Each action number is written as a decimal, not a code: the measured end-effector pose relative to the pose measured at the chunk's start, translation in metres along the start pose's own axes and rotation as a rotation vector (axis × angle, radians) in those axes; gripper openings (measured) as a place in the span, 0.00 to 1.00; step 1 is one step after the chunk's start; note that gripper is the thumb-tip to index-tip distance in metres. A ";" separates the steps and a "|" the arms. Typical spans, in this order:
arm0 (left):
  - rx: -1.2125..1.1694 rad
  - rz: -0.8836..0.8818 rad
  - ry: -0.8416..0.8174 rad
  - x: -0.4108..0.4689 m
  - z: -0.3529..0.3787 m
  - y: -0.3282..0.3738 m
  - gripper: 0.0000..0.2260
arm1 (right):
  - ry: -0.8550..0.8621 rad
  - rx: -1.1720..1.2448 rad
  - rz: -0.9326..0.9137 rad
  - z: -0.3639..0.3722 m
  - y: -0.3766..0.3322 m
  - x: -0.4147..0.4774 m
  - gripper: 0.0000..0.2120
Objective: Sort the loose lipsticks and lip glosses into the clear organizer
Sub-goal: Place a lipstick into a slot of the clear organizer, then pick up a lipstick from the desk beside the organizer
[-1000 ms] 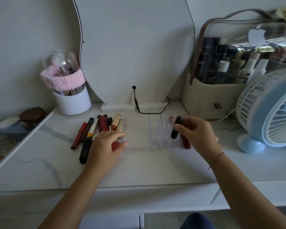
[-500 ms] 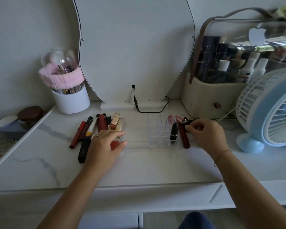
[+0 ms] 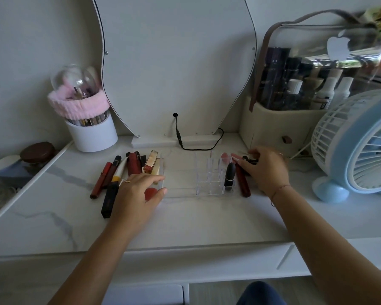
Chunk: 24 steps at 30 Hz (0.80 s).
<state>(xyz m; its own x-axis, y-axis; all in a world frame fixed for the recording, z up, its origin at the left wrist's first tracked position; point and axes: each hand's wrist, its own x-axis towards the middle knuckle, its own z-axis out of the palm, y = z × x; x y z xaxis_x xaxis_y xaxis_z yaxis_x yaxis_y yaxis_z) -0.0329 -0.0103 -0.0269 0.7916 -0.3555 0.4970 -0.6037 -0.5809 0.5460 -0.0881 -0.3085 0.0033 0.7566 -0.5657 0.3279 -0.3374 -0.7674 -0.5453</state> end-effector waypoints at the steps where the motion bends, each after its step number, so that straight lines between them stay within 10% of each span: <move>1: 0.000 -0.003 -0.001 0.000 0.000 0.000 0.14 | -0.029 -0.004 -0.008 0.003 -0.002 0.004 0.19; 19: 0.007 -0.005 -0.010 0.000 0.000 0.001 0.14 | 0.170 0.379 -0.197 -0.021 -0.019 0.009 0.11; 24: 0.004 0.013 0.003 0.000 -0.001 0.002 0.13 | -0.021 0.363 -0.328 -0.034 -0.028 0.003 0.10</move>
<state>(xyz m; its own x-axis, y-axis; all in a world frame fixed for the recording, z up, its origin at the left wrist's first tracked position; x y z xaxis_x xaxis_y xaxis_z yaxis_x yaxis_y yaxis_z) -0.0344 -0.0107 -0.0255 0.7832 -0.3609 0.5063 -0.6138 -0.5790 0.5367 -0.0948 -0.2988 0.0459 0.8029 -0.3025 0.5136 0.1346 -0.7474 -0.6506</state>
